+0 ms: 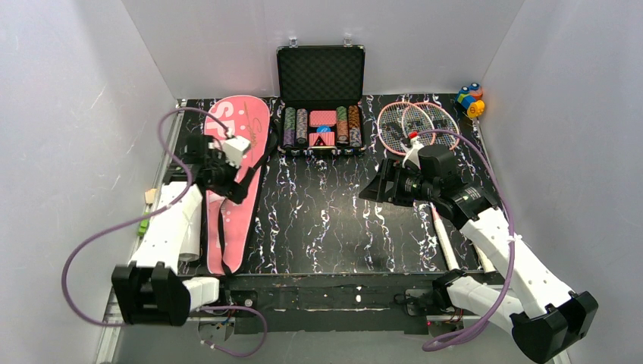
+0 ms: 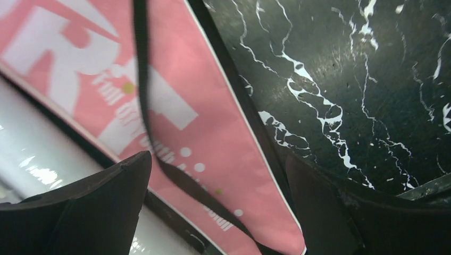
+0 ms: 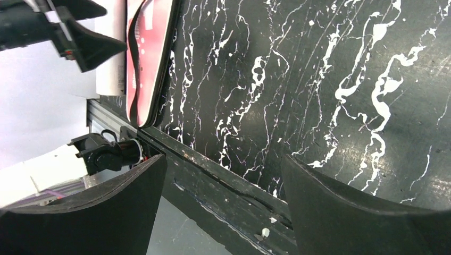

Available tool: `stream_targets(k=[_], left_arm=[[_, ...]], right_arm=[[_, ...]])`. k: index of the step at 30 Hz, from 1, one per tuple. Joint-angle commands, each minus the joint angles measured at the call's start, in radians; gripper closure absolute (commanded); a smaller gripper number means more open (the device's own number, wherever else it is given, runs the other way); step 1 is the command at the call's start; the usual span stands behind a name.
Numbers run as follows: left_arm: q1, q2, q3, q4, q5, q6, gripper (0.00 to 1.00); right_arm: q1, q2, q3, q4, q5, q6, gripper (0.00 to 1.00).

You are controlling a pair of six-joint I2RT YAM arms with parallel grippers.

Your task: Pack up the badminton gear

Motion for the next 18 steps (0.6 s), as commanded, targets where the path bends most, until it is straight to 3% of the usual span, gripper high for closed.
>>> stream_targets(k=[1,12,14,18], left_arm=[[-0.082,0.106,-0.024,0.061,-0.076,-0.028,0.02],[-0.147,0.388,0.046,0.173,-0.128,0.015,0.02],[-0.147,0.409,0.050,0.181,-0.126,0.019,0.06],[-0.147,0.435,0.049,0.186,-0.107,0.029,0.25]], right_arm=[[-0.010,-0.039,-0.028,0.030,0.026,0.015,0.12],[-0.028,-0.040,-0.071,0.060,0.020,0.030,0.13],[-0.031,-0.036,-0.072,0.065,0.015,0.030,0.13],[-0.037,-0.028,-0.076,0.077,0.004,0.030,0.15]])
